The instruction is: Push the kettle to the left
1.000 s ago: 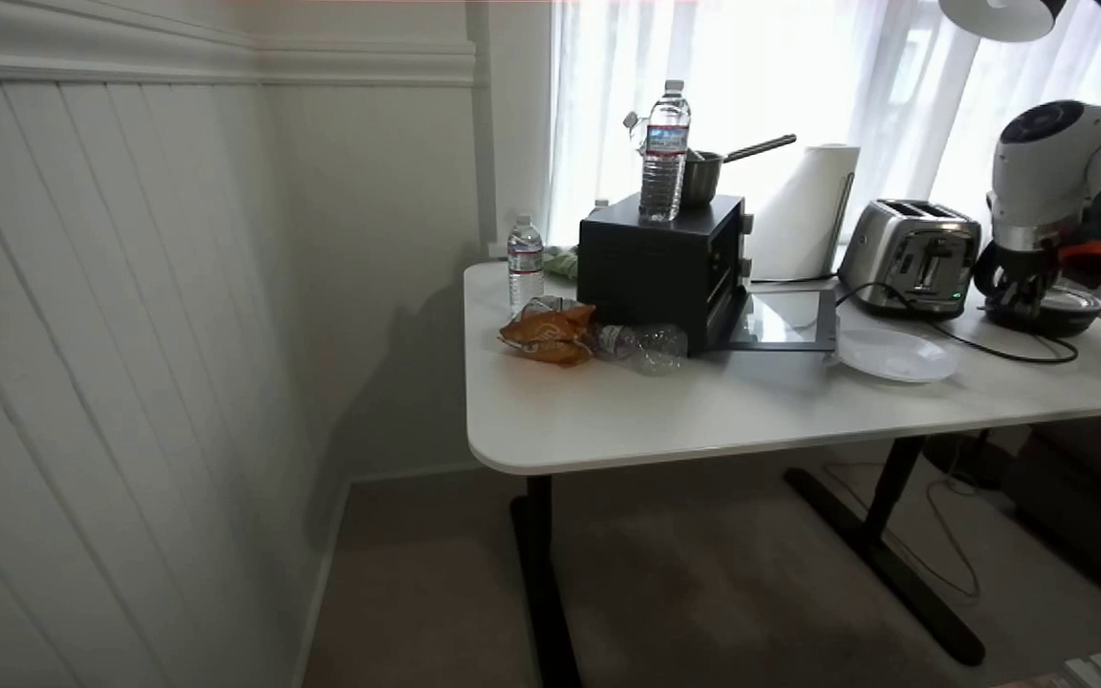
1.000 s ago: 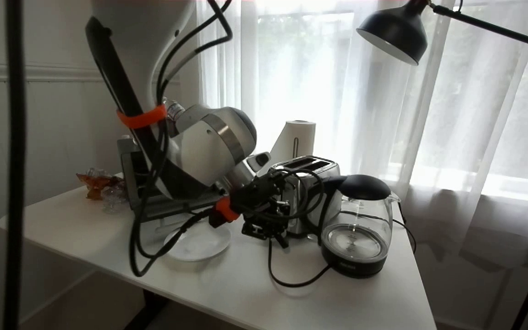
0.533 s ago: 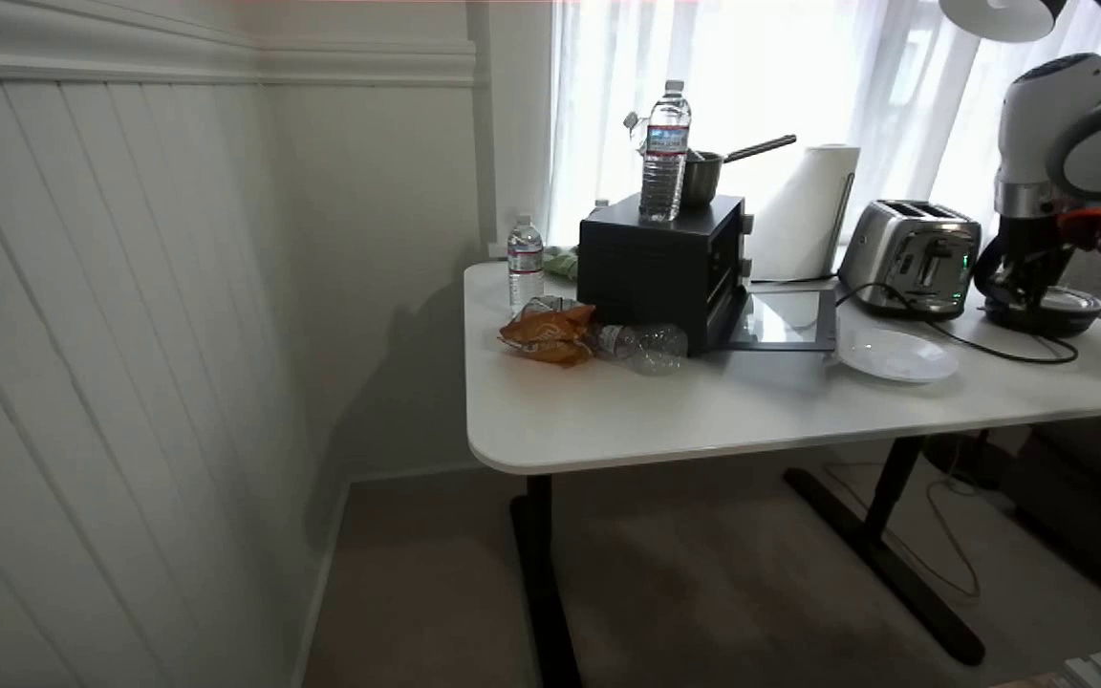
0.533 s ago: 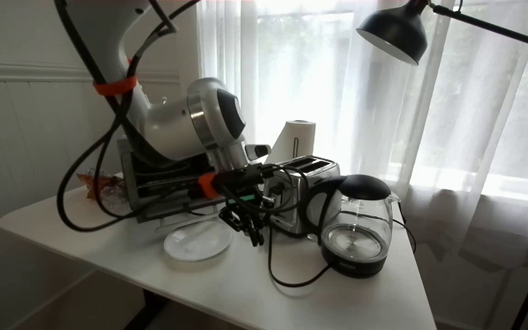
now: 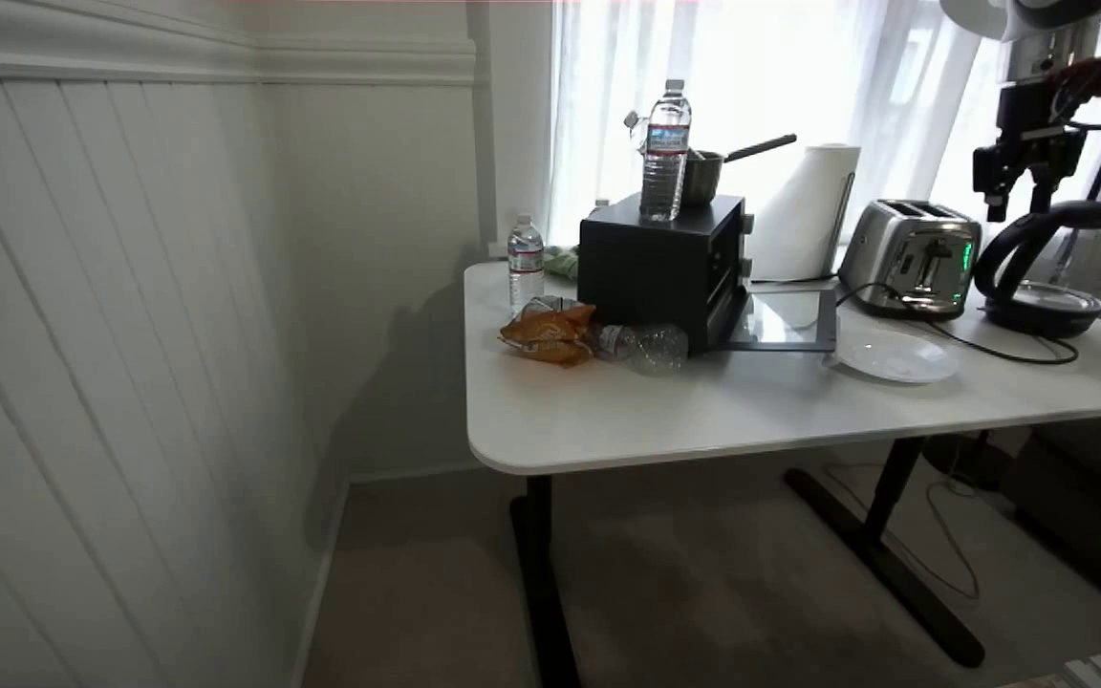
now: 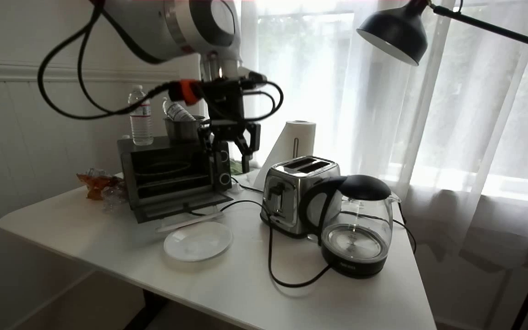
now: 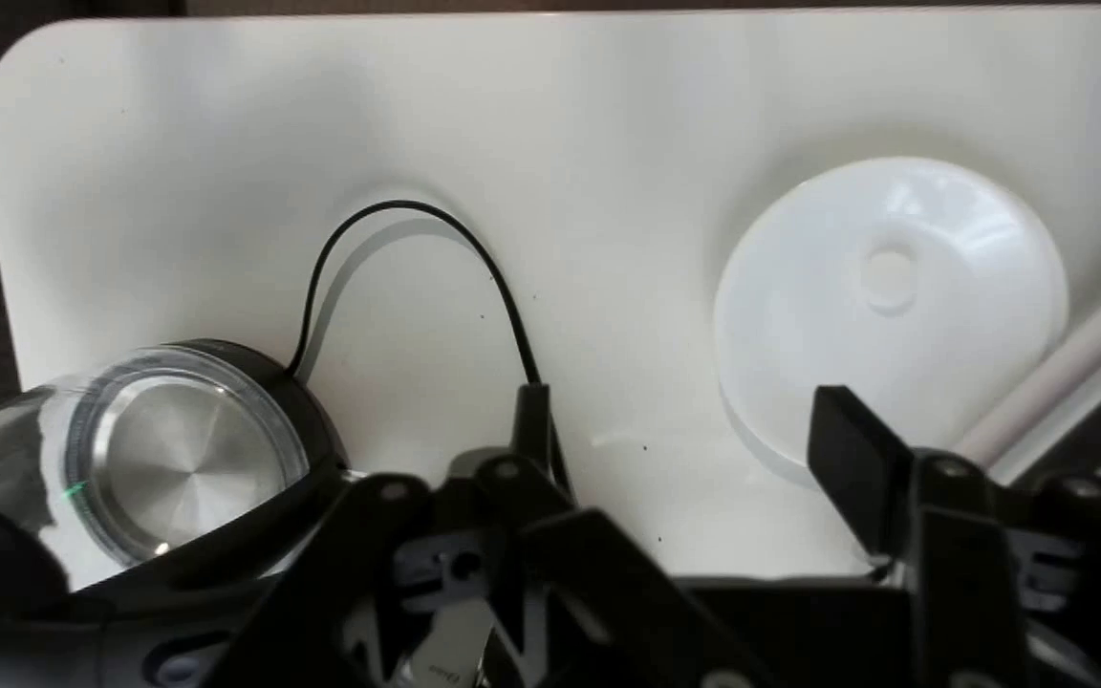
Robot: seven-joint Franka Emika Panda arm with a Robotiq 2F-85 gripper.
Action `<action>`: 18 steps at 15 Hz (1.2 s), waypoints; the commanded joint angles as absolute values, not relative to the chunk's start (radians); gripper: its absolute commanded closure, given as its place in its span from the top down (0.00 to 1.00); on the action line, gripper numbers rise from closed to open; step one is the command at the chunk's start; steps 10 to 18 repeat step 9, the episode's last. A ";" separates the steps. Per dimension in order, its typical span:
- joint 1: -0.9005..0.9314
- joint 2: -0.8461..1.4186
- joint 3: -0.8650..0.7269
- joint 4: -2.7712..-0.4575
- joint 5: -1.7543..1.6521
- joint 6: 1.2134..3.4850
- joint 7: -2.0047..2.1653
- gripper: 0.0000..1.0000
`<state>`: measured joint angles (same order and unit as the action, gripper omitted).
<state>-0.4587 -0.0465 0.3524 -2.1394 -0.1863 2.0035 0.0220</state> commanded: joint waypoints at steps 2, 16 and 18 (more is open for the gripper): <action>-0.252 -0.214 0.114 -2.089 -0.149 1.816 0.031 1.00; -0.166 -0.314 -0.005 -2.118 -0.185 1.807 0.032 1.00; -0.166 -0.314 -0.005 -2.118 -0.185 1.807 0.032 1.00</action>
